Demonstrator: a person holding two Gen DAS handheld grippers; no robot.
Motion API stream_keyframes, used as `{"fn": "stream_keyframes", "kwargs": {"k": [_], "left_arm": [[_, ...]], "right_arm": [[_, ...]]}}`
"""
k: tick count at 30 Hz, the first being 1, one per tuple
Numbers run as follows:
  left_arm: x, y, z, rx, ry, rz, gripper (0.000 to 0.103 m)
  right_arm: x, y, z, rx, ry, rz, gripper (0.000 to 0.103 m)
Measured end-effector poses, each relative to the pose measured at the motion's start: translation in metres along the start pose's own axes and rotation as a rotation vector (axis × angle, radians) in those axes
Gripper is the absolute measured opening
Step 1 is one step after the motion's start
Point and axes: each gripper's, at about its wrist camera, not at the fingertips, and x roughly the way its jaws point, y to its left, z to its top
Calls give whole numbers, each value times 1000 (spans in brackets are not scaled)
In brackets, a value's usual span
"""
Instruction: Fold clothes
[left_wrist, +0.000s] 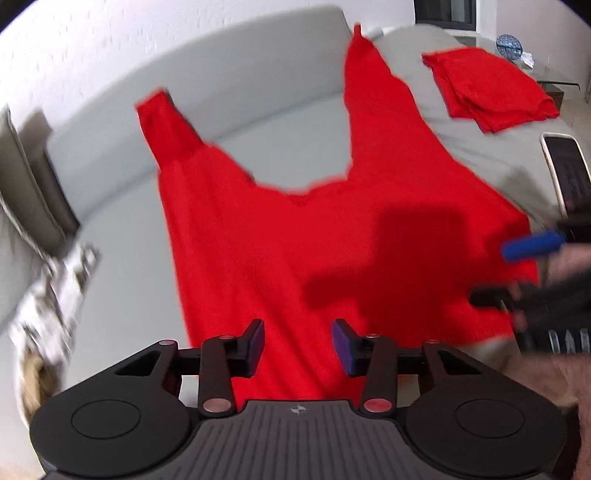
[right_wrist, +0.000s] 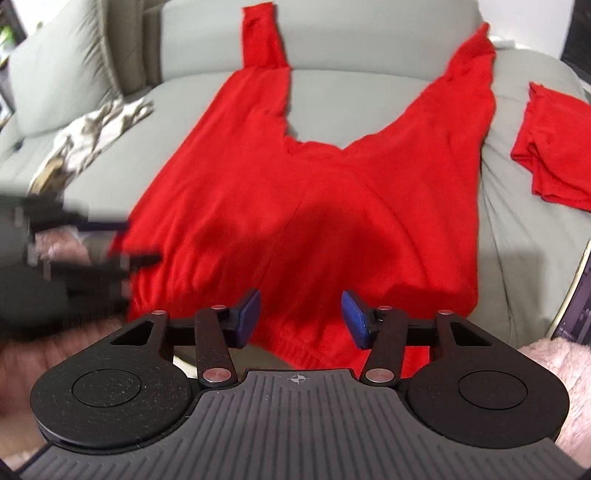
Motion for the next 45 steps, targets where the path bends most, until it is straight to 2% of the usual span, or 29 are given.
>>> {"fn": "stream_keyframes", "kwargs": {"k": [2,5,8,9,11,12,15,17,22,24,28,33,38,39,42,45], "left_arm": [[1,3,10,-23,-15,-22,53],[11,8,22,-99,-32,-73,56],[33,-2,13,-140,25,-121,56],[45,-8,2,-173,72,-184,56],[53,-14,-10,-191,125,-222,55],[61,-21,-24,-194,181,-227,55],[66,-27,-42,-178,269,-188,54],[58,-24,-55,-177,307,-185,54],[37,-1,-60,-192,263,-155,54],[31,9,-56,-192,232,-145,55],[18,48,-35,-197,152,-150,55],[-15,119,1,-119,37,-6,56],[-70,196,17,78,-9,206,60],[-79,203,17,113,-9,226,60],[-92,205,8,180,3,231,62],[-85,170,-29,266,55,121,64]], "right_arm": [[0,-4,5,-3,1,-11,57],[2,-11,14,12,4,-25,61],[5,-18,19,39,17,-29,62],[7,-20,20,52,27,-24,62],[10,-21,18,60,45,-23,62],[12,-21,17,64,55,-22,62],[21,-20,12,74,108,-11,61],[21,-18,11,75,113,4,57],[19,-13,8,78,125,41,57],[18,-10,7,71,128,31,57],[13,-8,11,53,138,46,57],[-24,-13,49,-68,62,17,58],[-74,-16,94,-204,-36,-44,59],[-83,-14,99,-234,-40,-47,59],[-101,-7,105,-318,-36,-52,62],[-123,6,96,-483,-1,-85,64]]}}
